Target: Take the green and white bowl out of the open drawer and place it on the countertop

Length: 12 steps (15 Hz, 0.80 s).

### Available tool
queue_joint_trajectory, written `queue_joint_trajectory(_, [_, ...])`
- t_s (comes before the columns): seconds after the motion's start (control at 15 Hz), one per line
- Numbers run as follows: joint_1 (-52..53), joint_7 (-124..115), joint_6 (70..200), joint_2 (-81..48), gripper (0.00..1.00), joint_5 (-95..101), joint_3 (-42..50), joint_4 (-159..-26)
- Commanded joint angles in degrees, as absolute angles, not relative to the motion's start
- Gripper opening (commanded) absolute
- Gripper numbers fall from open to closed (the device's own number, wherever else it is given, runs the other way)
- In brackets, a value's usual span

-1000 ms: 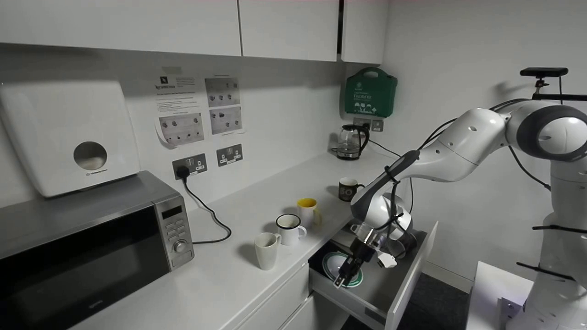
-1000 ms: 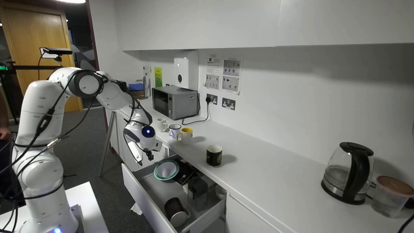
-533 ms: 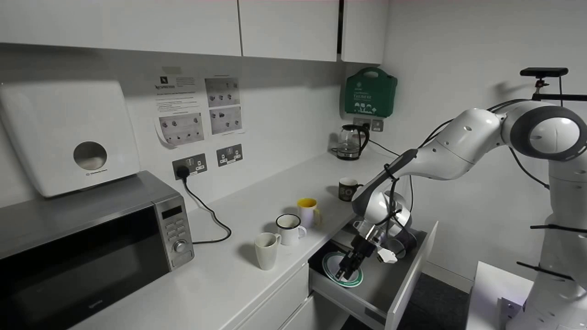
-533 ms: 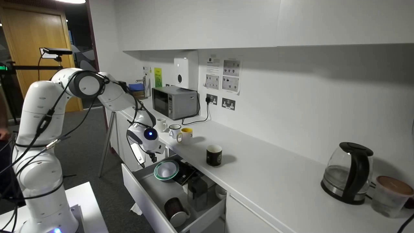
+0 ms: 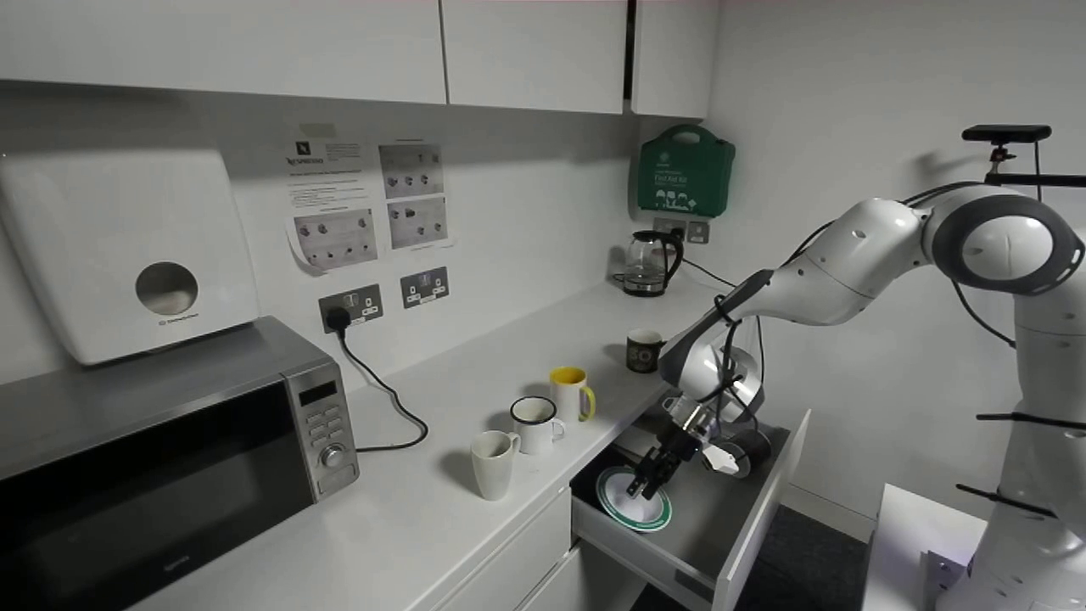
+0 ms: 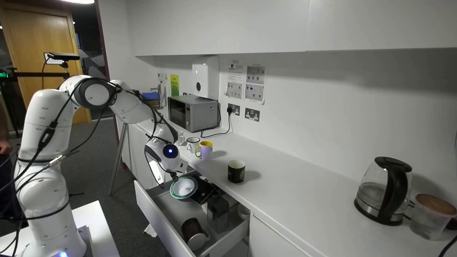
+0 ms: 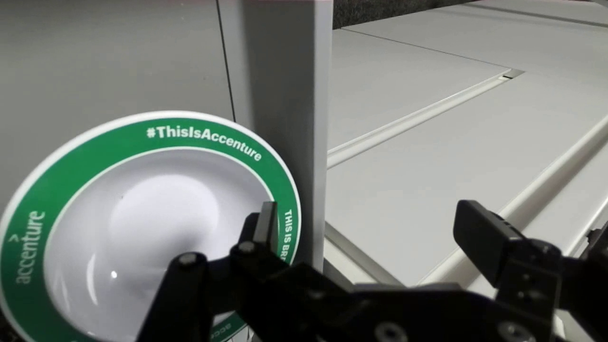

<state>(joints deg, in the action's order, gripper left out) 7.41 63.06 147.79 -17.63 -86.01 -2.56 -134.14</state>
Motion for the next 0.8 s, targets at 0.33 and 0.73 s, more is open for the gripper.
queue_joint_trajectory(0.33, [3.3,68.2,143.1,-18.1,1.00,-83.3,-1.3,-133.6])
queue_joint_trajectory(0.73, [1.7,70.8,140.8,-19.9,1.00,-81.9,-0.4,-132.3])
